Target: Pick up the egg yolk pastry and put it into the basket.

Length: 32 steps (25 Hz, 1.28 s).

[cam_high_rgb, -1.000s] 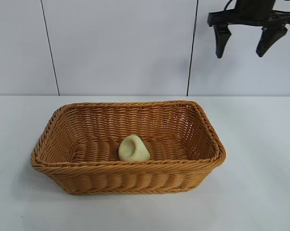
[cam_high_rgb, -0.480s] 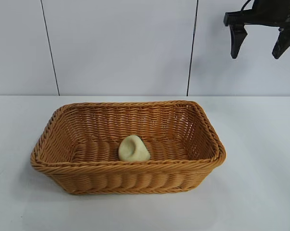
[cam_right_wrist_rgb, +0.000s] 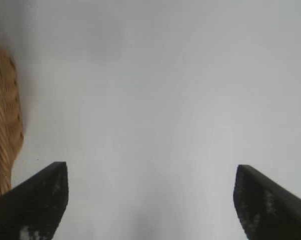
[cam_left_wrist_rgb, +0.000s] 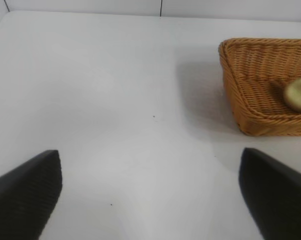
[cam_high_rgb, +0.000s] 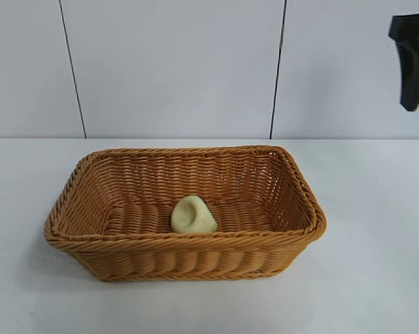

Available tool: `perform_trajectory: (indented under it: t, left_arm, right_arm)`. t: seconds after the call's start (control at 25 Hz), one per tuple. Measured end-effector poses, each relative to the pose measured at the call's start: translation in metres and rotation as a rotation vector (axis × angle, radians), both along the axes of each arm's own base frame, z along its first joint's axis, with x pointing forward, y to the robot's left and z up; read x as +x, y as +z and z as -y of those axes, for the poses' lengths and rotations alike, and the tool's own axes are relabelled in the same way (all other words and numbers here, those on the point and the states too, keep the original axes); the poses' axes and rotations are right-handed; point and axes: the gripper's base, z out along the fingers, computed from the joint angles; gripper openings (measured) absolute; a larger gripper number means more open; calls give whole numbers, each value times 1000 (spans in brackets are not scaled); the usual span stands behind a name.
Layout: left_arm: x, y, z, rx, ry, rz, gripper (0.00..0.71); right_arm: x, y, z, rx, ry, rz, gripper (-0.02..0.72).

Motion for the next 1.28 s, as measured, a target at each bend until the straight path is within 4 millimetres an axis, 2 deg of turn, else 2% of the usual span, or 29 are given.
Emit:
perform_trajectory:
  t: [0.12, 0.32, 0.6, 0.68, 0.76, 0.96, 1.28]
  left_arm:
    - [0, 0, 0, 0, 0, 0, 692]
    - [0, 0, 0, 0, 0, 0, 692]
    - [0, 0, 0, 0, 0, 0, 692]
    - [0, 0, 0, 0, 0, 0, 692]
    - [0, 0, 0, 0, 0, 0, 692]
    - [0, 0, 0, 0, 0, 1, 692]
    - [0, 0, 0, 0, 0, 2, 692]
  right_arm:
    - [-48, -5, 3, 1, 1, -6, 644]
    - [-115, -13, 8, 7, 9, 93, 644]
    - [-192, -32, 13, 22, 36, 323, 644]
    - [-208, -33, 13, 35, 48, 404, 644]
    - [-222, -26, 14, 48, 54, 524, 644]
    - [-246, -19, 14, 68, 59, 689, 644]
    - [-253, -17, 15, 69, 61, 734, 644]
